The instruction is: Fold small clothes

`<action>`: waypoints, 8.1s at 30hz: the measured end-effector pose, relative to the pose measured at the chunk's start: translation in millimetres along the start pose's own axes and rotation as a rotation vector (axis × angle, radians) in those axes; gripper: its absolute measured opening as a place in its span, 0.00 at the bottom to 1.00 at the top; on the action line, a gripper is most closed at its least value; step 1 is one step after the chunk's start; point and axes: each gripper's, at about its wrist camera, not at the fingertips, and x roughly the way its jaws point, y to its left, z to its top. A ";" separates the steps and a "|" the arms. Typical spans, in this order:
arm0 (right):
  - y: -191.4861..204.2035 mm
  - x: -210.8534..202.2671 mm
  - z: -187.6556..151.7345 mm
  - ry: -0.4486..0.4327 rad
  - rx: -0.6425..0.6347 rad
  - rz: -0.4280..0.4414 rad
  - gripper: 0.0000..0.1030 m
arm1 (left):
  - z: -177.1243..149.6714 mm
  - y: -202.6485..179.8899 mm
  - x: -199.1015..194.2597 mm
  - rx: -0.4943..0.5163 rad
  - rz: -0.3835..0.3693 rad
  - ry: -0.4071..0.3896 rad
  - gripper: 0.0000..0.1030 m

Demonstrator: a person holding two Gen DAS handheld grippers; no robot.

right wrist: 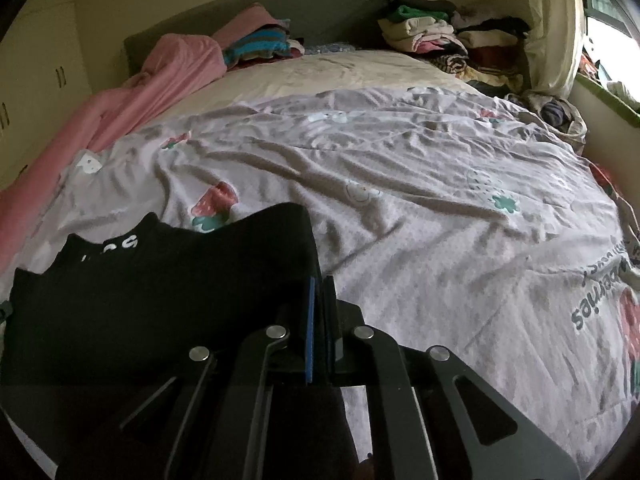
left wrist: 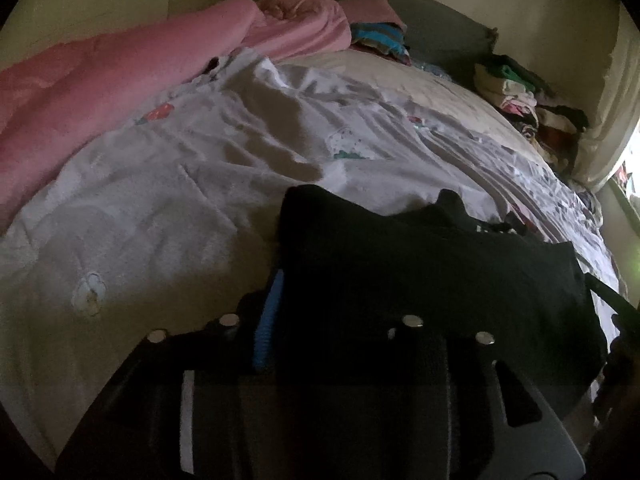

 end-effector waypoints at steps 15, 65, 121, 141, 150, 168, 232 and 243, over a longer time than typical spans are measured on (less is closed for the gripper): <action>7.8 -47.0 -20.0 -0.042 -0.032 0.086 0.21 | -13.7 -20.7 -36.3 0.035 0.002 -0.078 0.58; 13.2 -90.6 -105.3 0.063 -0.119 0.124 0.50 | -97.9 -79.3 -44.8 0.221 -0.014 0.068 0.75; 77.2 -160.4 -112.7 -0.083 -0.238 0.188 0.93 | -99.6 -48.0 -106.2 0.107 0.003 -0.004 0.91; 164.1 -149.0 -128.8 -0.056 -0.445 0.262 0.93 | -78.4 8.4 -110.5 -0.030 0.056 -0.037 0.91; 219.1 -130.5 -141.4 -0.033 -0.596 0.285 0.93 | -72.3 29.4 -101.4 -0.079 0.085 -0.028 0.91; 280.0 -94.0 -154.2 -0.037 -0.810 0.233 0.96 | -43.7 29.9 -65.9 -0.067 0.134 0.003 0.91; 134.7 -163.0 -90.4 -0.401 -0.387 0.248 0.11 | 37.7 -195.5 -42.3 0.139 -0.222 0.099 0.19; 81.5 -141.7 -89.4 -0.324 -0.253 0.263 0.11 | 23.8 -243.8 -20.3 0.178 -0.228 0.164 0.21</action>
